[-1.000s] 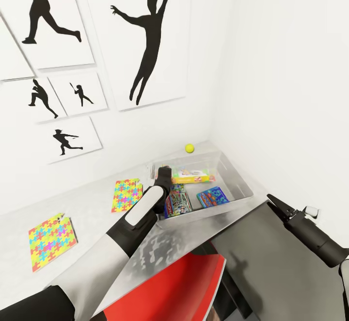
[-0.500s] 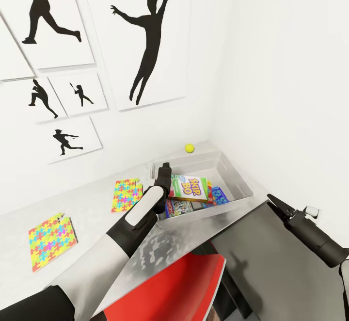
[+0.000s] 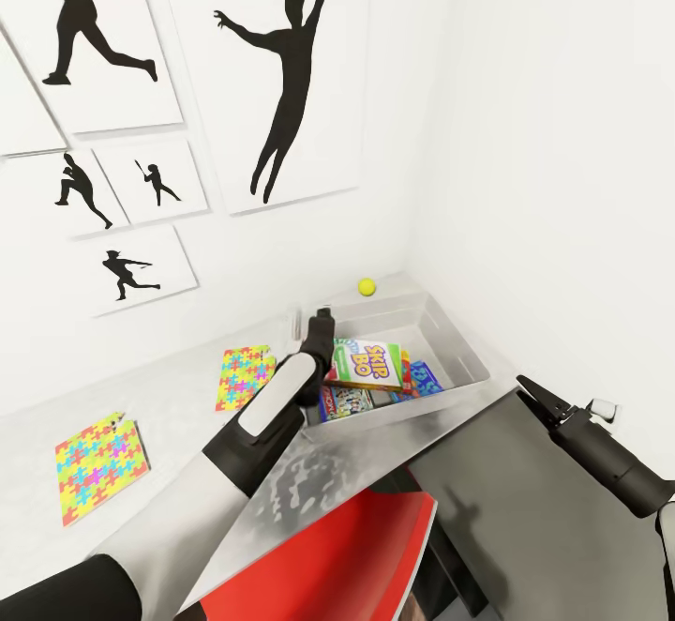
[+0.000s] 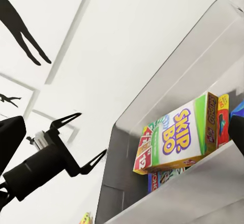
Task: Put all the toys in the child's room - the three board games (two on the bed and one on the table), the two jigsaw puzzles on the table, and the tennis ball on the table - inside the toy box on the table in the child's room.
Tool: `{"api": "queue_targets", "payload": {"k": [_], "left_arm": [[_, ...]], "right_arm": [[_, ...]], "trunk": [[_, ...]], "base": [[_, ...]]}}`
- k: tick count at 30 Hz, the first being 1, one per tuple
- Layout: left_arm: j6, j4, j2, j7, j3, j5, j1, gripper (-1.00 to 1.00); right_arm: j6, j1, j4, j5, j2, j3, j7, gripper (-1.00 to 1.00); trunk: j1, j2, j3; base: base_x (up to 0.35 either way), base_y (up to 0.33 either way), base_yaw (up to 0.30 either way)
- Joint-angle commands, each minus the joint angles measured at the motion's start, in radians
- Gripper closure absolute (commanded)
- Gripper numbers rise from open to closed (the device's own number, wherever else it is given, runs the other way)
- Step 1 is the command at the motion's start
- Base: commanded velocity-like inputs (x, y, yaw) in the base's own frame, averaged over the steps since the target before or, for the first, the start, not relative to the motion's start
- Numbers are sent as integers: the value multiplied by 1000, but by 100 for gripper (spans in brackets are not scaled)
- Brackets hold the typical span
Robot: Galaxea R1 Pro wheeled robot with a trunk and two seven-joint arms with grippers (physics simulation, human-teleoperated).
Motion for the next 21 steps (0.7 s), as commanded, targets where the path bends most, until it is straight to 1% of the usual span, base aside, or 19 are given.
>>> {"api": "queue_targets", "payload": {"k": [1, 5, 8, 11, 14, 16, 18, 19, 20, 21], "left_arm": [[-4, -11, 0, 8, -1, 2, -1, -100], [-3, -52, 0, 36, 3, -4, -1, -100], [0, -80, 0, 64, 21, -6, -2, -100], [5, -95, 0, 77, 37, -11, -2, -100], [13, -109, 0, 93, 67, -21, -3, -100], [20, -115, 0, 114, 104, -41, -4, -100], [23, -117, 0, 128, 128, -58, -4, -100], [24, -118, 0, 133, 135, -63, -4, -100], [25, -120, 0, 143, 153, -71, -4, -100], [25, -121, 0, 147, 163, -73, -4, -100]], "right_arm": [[5, -1, 0, 0, 0, -1, 3, -100], [5, -1, 0, 1, 0, -1, 3, -100], [5, -1, 0, 1, 0, -1, 3, -100], [5, -1, 0, 1, 0, -1, 3, -100], [5, -1, 0, 1, 0, -1, 3, -100], [5, -1, 0, 1, 0, -1, 3, -100], [5, -1, 0, 1, 0, -1, 2, -100], [5, -1, 0, 1, 0, -1, 2, -100], [5, -1, 0, 1, 0, -1, 2, -100], [5, -1, 0, 1, 0, -1, 2, -100]], "trunk": [[1, -2, -2], [1, -2, -2], [1, -2, -2], [1, -2, -2], [1, -2, -2], [1, -2, -2], [1, -2, -2], [1, -2, -2], [1, -2, -2], [1, -2, -2]], "base": [[0, 0, 0], [0, 0, 0], [0, 0, 0], [0, 0, 0], [0, 0, 0], [0, 0, 0], [0, 0, 0], [0, 0, 0], [0, 0, 0], [0, 0, 0]]}}
